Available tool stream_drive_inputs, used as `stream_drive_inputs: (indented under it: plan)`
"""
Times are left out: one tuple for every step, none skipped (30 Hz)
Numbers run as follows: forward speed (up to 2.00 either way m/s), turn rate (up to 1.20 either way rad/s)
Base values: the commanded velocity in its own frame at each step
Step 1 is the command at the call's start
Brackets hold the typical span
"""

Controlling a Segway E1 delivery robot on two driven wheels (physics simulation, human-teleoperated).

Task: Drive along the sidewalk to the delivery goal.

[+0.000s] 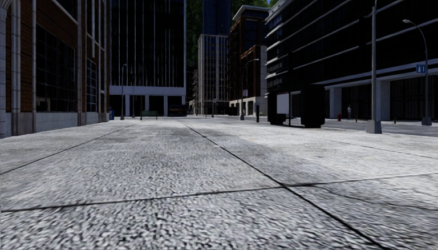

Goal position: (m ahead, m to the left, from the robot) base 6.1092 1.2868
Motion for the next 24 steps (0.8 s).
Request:
stream_drive_inputs:
  plan:
    - [2.0,0.34]
    - [2.0,0.36]
    - [2.0,0.36]
    - [2.0,0.37]
    - [2.0,0.37]
    - [2.0,0.37]
    - [2.0,0.37]
    - [2.0,0.37]
    - [2.0,0.37]
    - [2.0,0.37]
    - [2.0,0.37]
    - [2.0,0.37]
    - [2.0,0.37]
    - [2.0,0.37]
    - [2.0,0.37]
    - [2.0,0.37]
    - [2.0,0.37]
    - [2.0,0.37]
    - [2.0,0.37]
    - [2.0,0.37]
    - [2.0,0.37]
    - [2.0,0.37]
    - [2.0,0.37]
    - [2.0,0.37]
